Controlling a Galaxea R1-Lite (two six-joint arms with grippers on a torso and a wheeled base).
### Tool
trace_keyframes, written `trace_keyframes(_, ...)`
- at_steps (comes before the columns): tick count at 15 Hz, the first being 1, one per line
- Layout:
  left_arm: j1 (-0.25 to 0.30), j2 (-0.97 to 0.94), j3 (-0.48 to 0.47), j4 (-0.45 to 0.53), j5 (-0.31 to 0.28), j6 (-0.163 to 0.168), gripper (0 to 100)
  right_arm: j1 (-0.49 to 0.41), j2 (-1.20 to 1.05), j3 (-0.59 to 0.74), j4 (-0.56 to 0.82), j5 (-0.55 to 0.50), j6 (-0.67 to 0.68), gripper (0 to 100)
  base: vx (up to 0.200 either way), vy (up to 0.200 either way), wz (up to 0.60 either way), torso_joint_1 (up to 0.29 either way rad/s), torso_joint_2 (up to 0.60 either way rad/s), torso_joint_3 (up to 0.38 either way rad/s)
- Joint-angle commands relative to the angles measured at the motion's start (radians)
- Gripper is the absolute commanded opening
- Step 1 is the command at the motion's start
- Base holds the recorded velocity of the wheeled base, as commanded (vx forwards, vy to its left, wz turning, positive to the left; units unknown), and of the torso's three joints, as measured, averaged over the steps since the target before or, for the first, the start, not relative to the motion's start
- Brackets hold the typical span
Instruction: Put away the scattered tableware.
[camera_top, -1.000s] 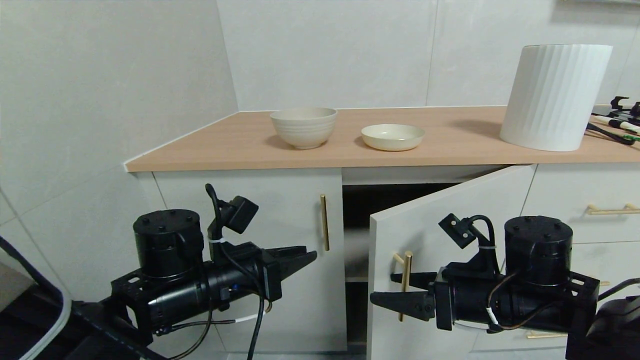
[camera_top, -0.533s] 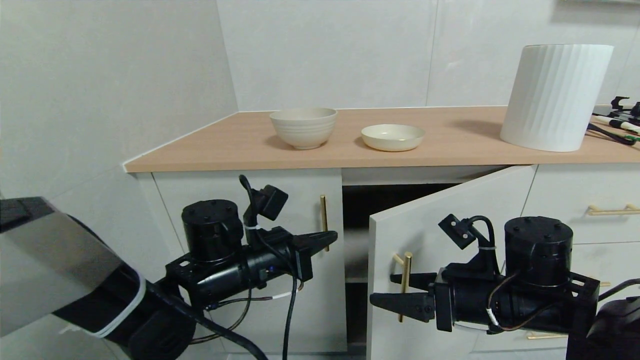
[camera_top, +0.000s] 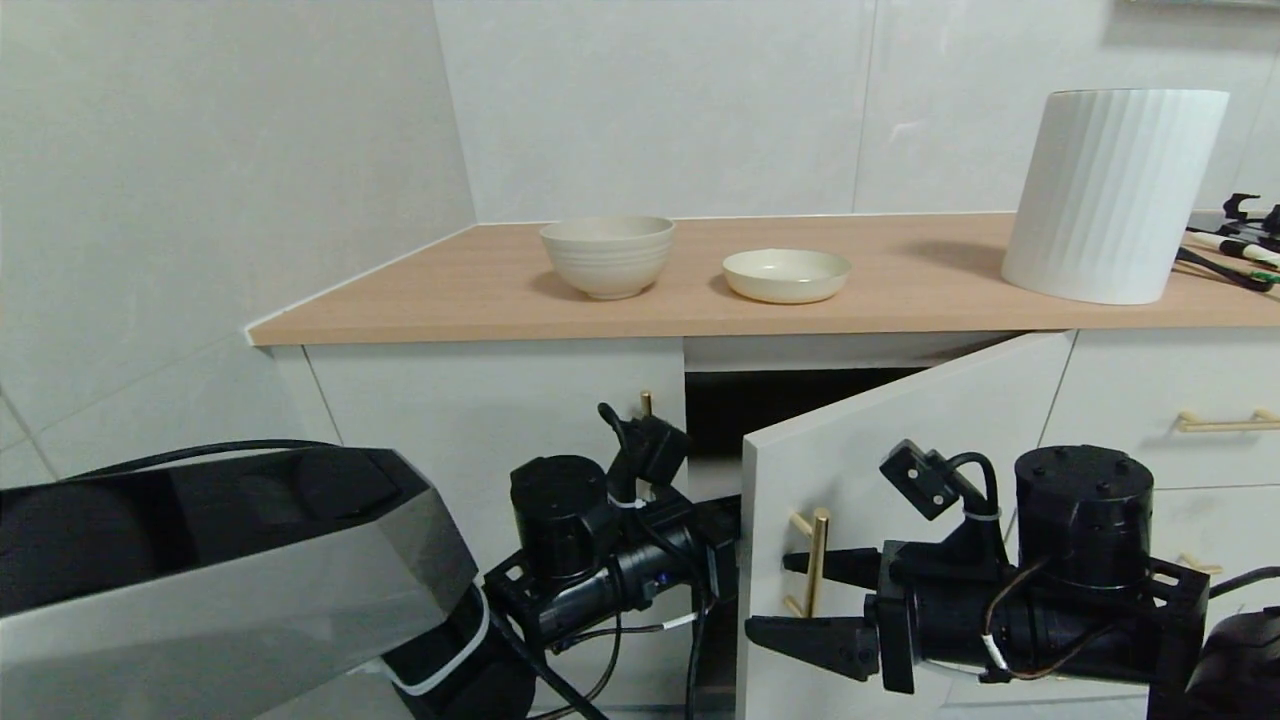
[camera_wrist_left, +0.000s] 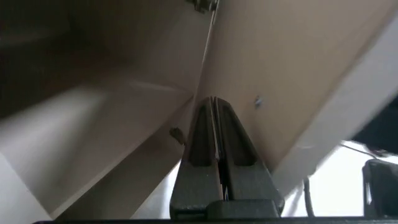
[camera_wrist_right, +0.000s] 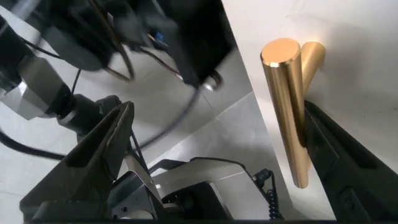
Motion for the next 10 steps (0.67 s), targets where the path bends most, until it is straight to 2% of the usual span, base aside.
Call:
trace_keyframes(1, -0.008, 0.039, -0.003, -0.008, 0.001, -0.001, 0, -0.017, 0.006, -0.005, 0.002, -0.016, -0.002, 100, 0.0, 0.0, 0.0, 0.0, 0.0, 0.0)
trace_keyframes(5, -0.011, 0.031, 0.003, -0.025, 0.0, -0.001, 0, -0.081, 0.003, 0.003, -0.051, -0.122, -0.066, 100, 0.0, 0.0, 0.0, 0.0, 0.0, 0.0)
trace_keyframes(7, -0.017, 0.028, 0.006, -0.026, -0.002, -0.002, 0, -0.113, 0.014, 0.015, -0.053, -0.179, -0.147, 100, 0.0, 0.0, 0.0, 0.0, 0.0, 0.0)
trace_keyframes(10, -0.019, 0.005, 0.012, -0.028, -0.002, -0.007, 0, -0.115, -0.022, 0.068, -0.053, -0.257, -0.239, 100, 0.0, 0.0, 0.0, 0.0, 0.0, 0.0)
